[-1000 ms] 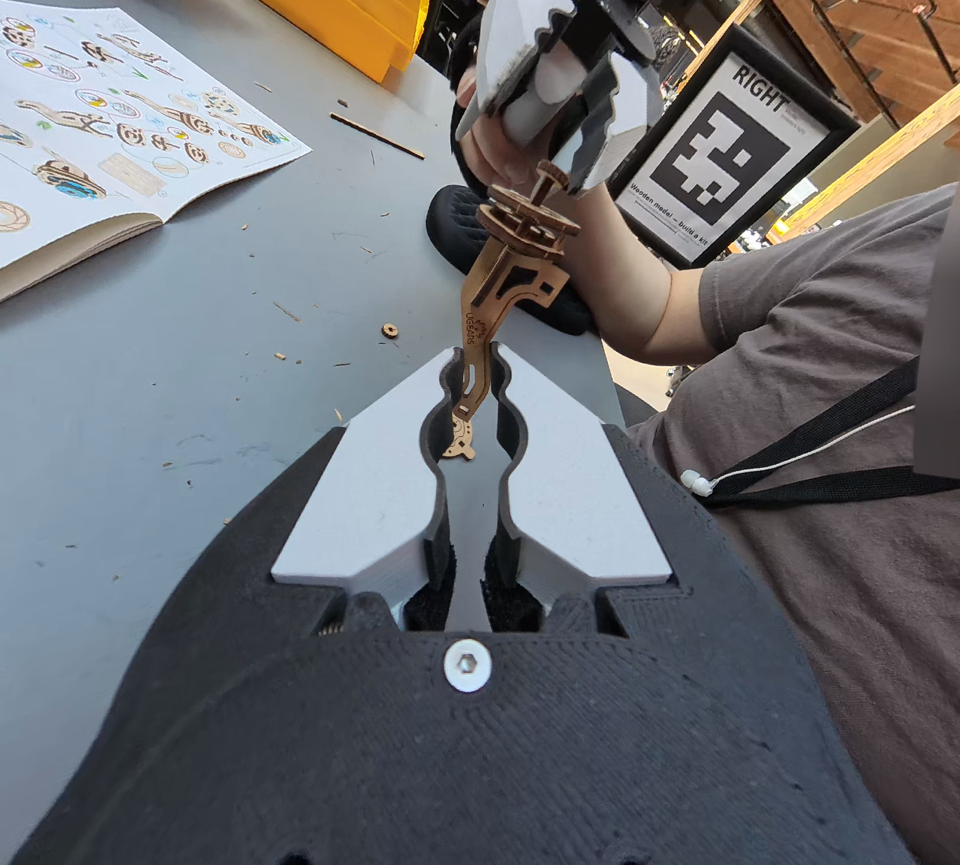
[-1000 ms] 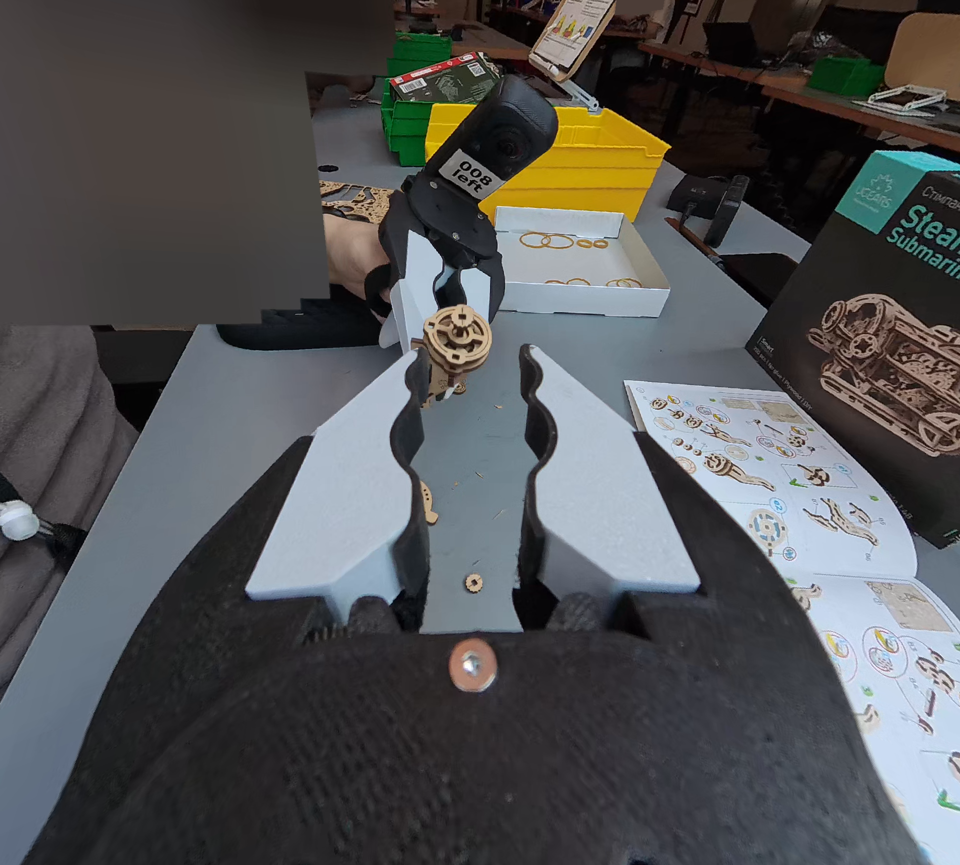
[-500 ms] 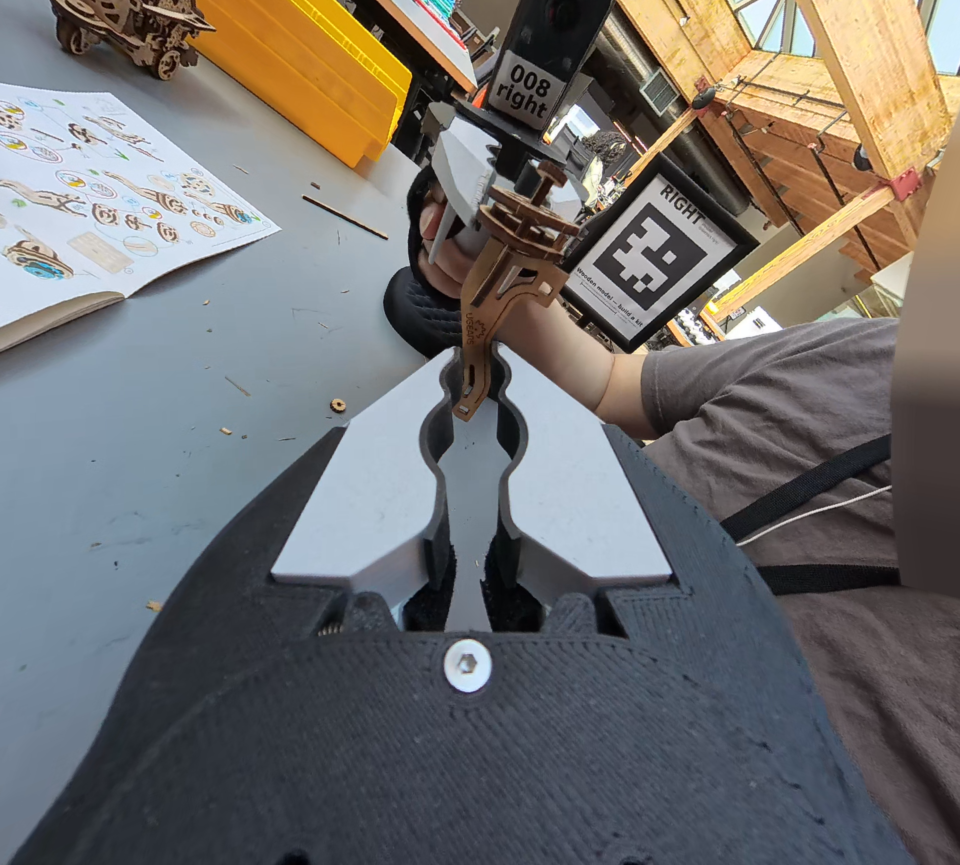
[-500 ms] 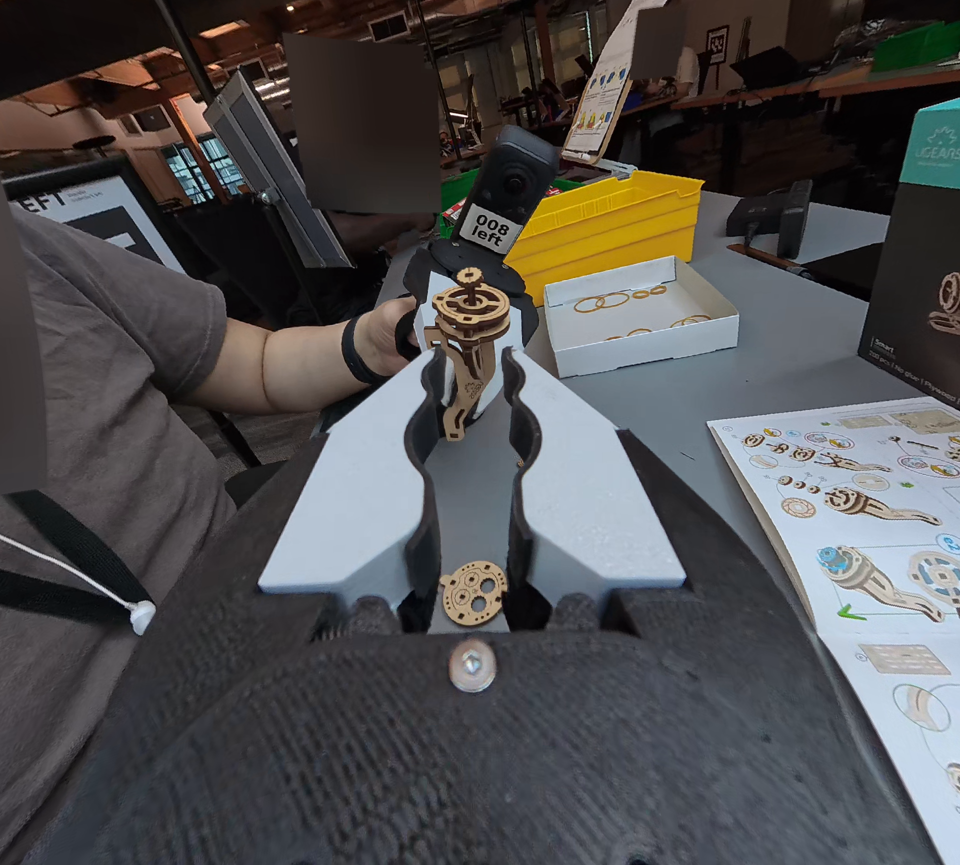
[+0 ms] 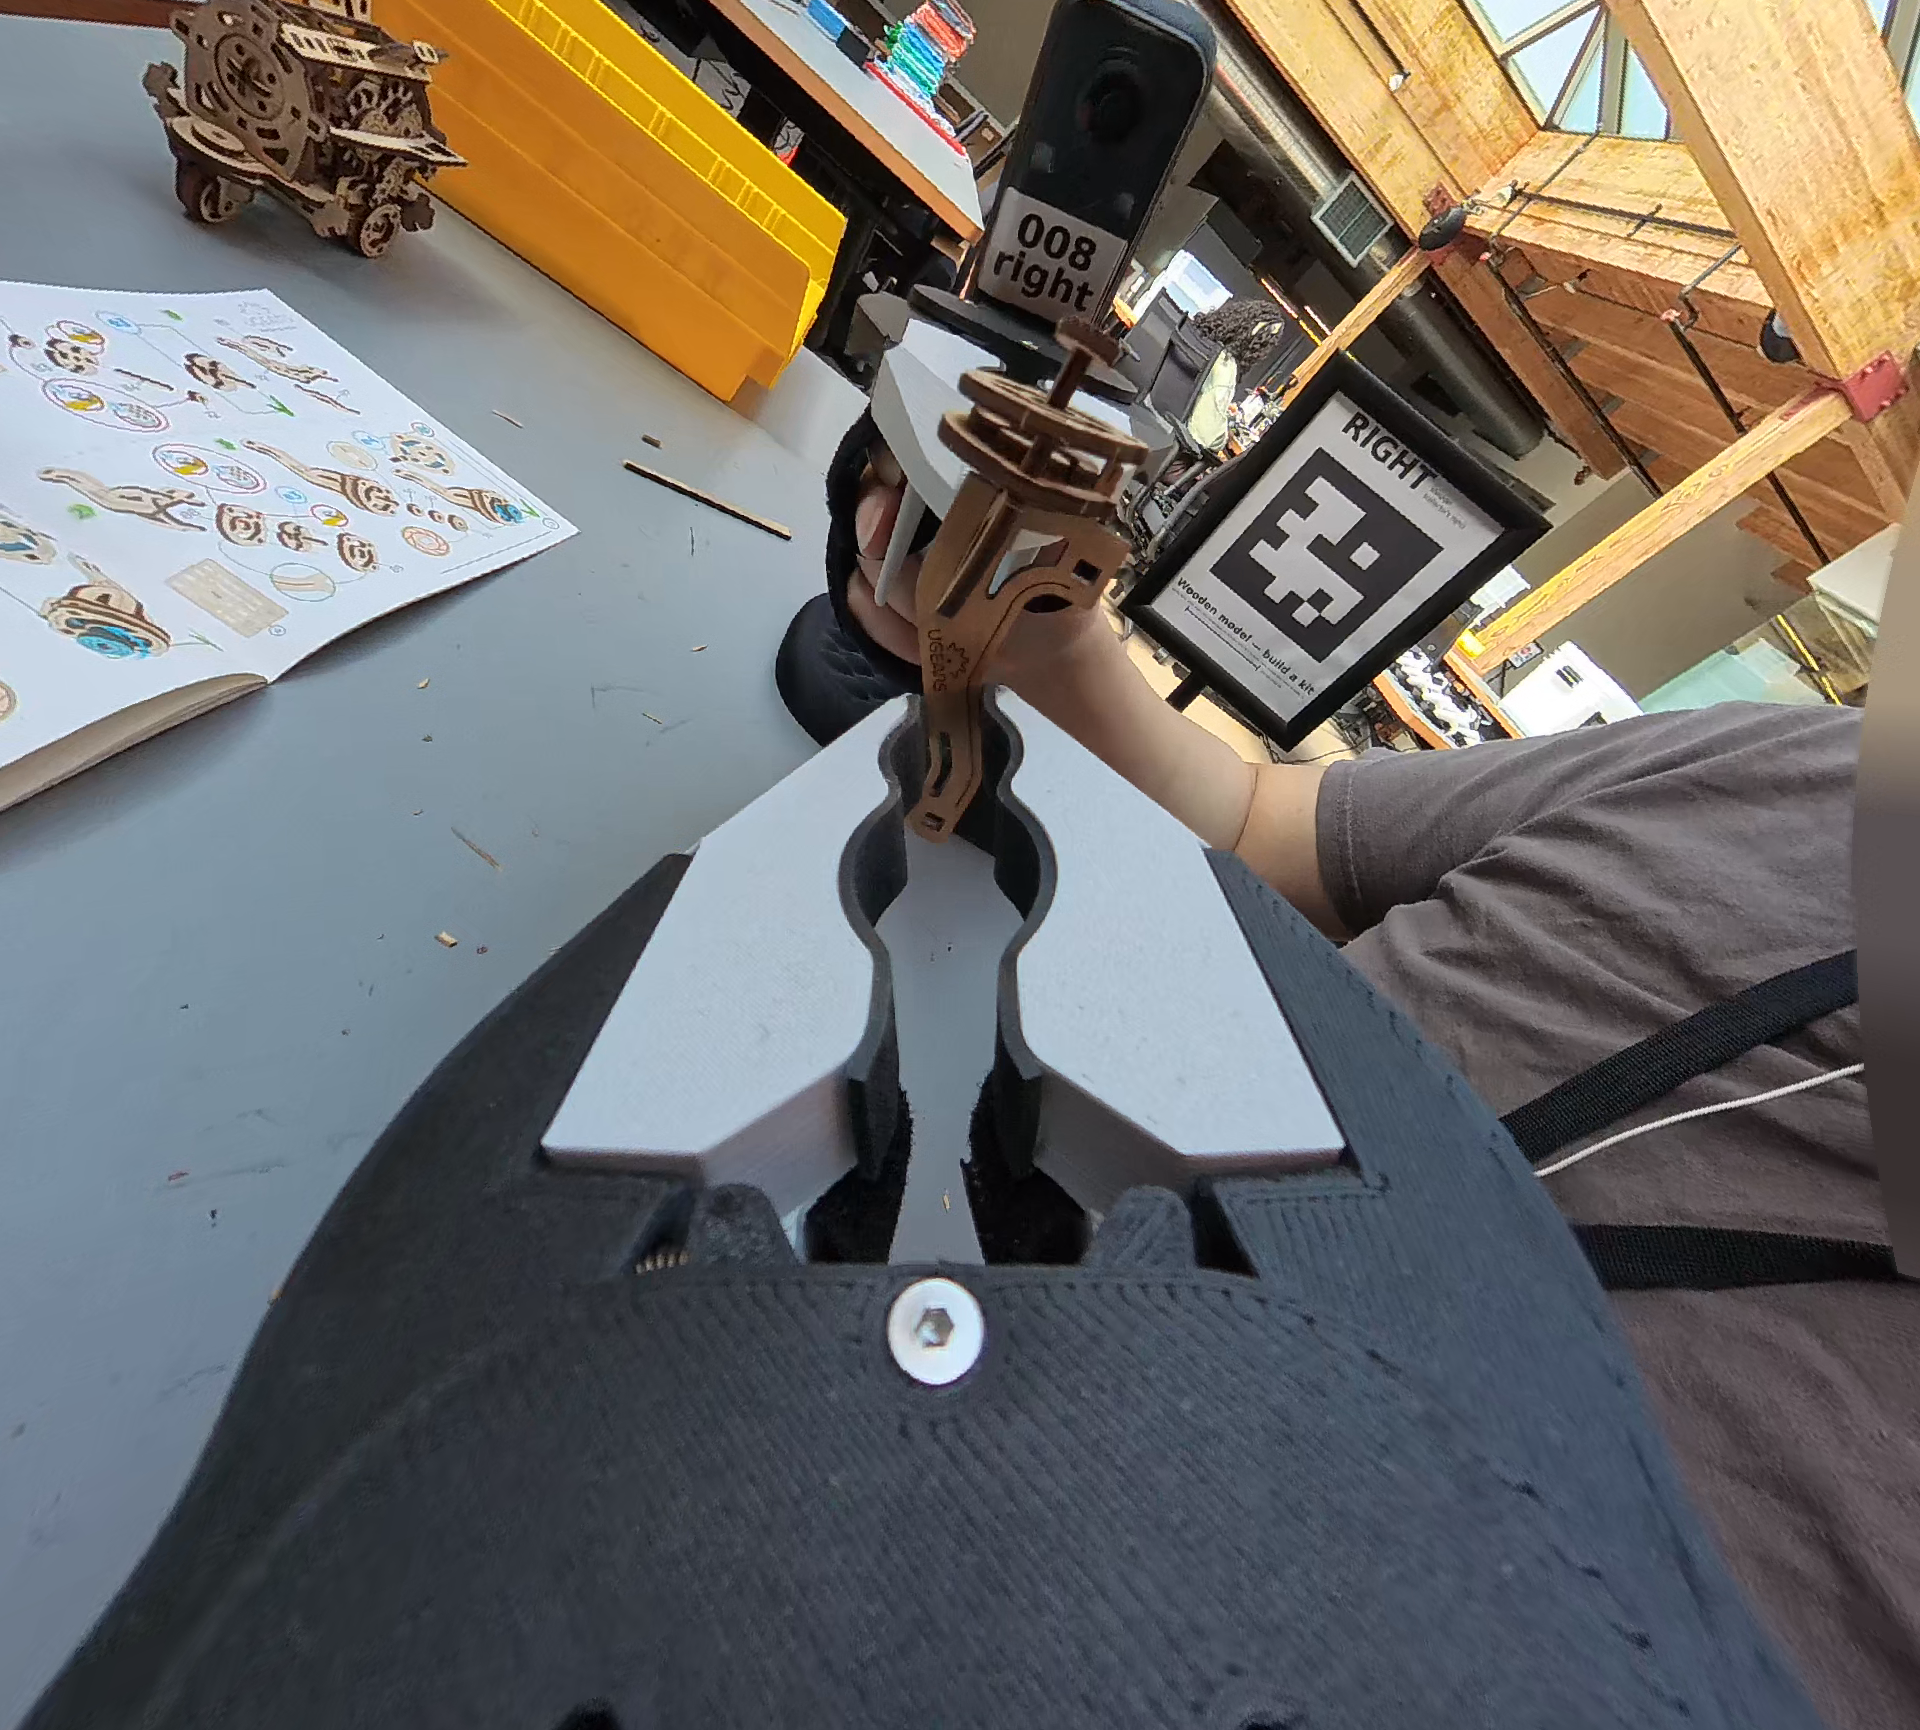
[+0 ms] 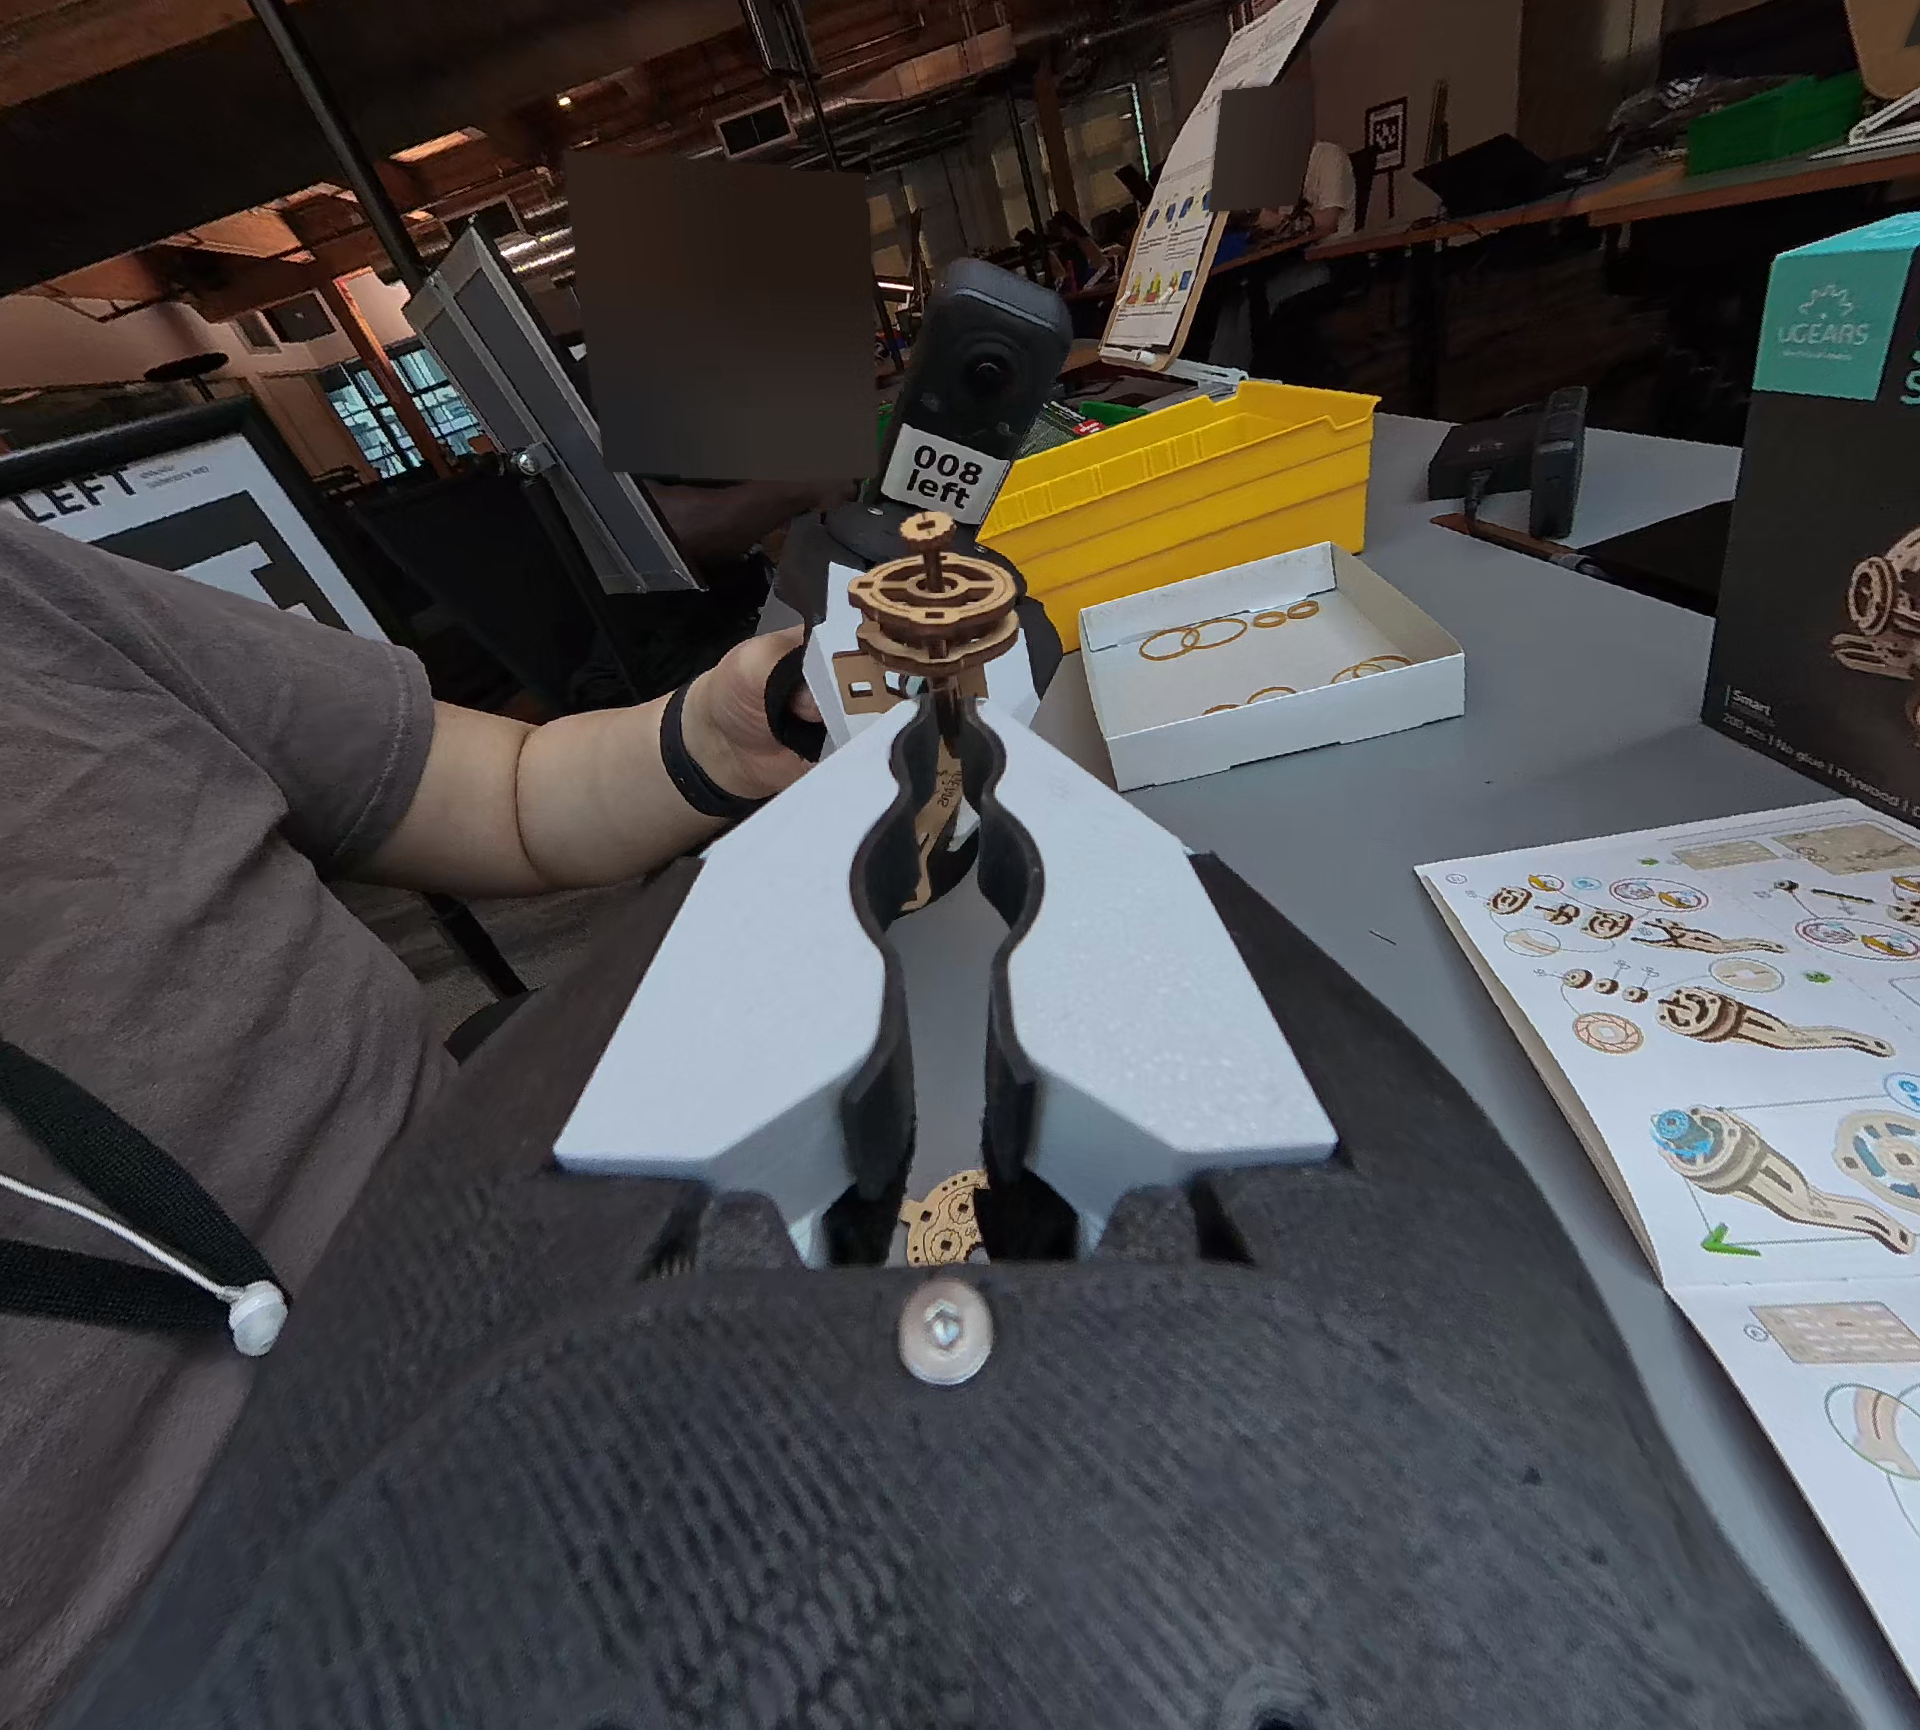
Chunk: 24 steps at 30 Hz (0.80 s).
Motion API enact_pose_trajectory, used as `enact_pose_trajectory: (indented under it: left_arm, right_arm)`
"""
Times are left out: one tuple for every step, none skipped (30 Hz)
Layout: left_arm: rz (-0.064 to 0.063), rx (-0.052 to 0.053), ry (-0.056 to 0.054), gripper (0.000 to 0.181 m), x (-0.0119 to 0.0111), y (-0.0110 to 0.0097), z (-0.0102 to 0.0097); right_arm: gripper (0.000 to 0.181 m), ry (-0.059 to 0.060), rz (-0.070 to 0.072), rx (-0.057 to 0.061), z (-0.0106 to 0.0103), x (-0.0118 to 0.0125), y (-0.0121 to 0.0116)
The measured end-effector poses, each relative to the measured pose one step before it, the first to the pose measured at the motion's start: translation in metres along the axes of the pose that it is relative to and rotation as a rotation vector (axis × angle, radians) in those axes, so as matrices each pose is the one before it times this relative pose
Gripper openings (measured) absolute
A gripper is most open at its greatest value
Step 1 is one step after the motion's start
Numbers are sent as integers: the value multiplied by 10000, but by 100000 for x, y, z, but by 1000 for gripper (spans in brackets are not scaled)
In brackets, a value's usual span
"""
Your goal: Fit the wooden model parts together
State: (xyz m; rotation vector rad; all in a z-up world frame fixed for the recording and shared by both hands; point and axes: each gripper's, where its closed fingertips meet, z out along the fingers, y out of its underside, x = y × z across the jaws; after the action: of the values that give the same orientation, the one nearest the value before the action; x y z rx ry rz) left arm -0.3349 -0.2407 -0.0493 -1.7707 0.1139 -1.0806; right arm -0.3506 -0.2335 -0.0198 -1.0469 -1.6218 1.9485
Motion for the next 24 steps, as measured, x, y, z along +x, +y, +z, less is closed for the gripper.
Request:
enact_pose_trajectory:
  left_arm:
    - [2,82,-21,8,39,-181,-7]
    - [-5,122,-25,10,17,-247,-43]
    - [-12,126,-90,16,-83,-261,-96]
    - [-17,80,-197,25,-244,-194,-149]
    - [-6,45,-175,32,-220,-165,-209]
    - [37,39,-142,34,-162,-179,-275]
    - [125,83,-168,38,-193,-272,-297]
    - [207,145,-189,41,-192,-457,-263]
    - [269,185,-136,41,-67,-602,-200]
    - [281,165,-62,40,111,-656,-75]
    - [293,144,15,38,257,-719,52]
    - [317,116,32,35,304,-703,168]
    - [303,53,-26,32,194,-590,270]
    - [270,3,-2,31,193,-489,336]
    - [224,3,102,28,303,-435,372]
    - [153,30,88,25,224,-390,350]
    - [88,27,35,21,62,-288,324]
    - [60,16,28,16,-7,-216,284]
    - [57,62,76,12,16,-220,206]
    - [25,68,24,8,-89,-183,138]
    - [27,45,12,8,-127,-103,108]
    - [28,9,85,4,-10,-24,115]
    - [29,-2,125,1,61,31,115]
    - [16,23,16,1,-116,5,86]
  right_arm:
    - [1,55,70,41,-60,181,-108]
    - [1,15,97,64,-70,138,-143]
    - [1,-6,127,119,-79,131,-219]
    - [1,-57,181,177,-120,82,-322]
    - [1,-114,182,184,-155,21,-375]
    - [1,-128,141,173,-177,-13,-390]
    - [1,-118,117,139,-195,-36,-395]
    - [1,-71,77,133,-195,2,-405]
    - [1,-16,47,77,-129,53,-340]
    - [1,8,0,-7,-69,61,-232]
    - [1,-12,-45,-36,13,7,-204]
    - [1,-32,-69,-48,73,-62,-171]
    - [0,-24,-71,-50,109,-61,-179]
    - [0,1,-82,-49,109,-33,-187]
    - [1,-3,-93,-33,96,-44,-197]
    - [1,5,-70,-12,64,-7,-208]
    - [1,-6,-61,6,20,-4,-197]
    - [1,-17,-45,-1,-11,3,-160]
    - [1,35,-25,14,-63,106,-152]
    - [1,31,-10,38,-123,136,-151]
    - [1,-30,18,12,-106,56,-106]
    - [1,28,-6,-1,-85,141,-57]
    - [0,54,-17,-38,-56,188,13]
    - [1,-15,9,-36,-49,100,23]
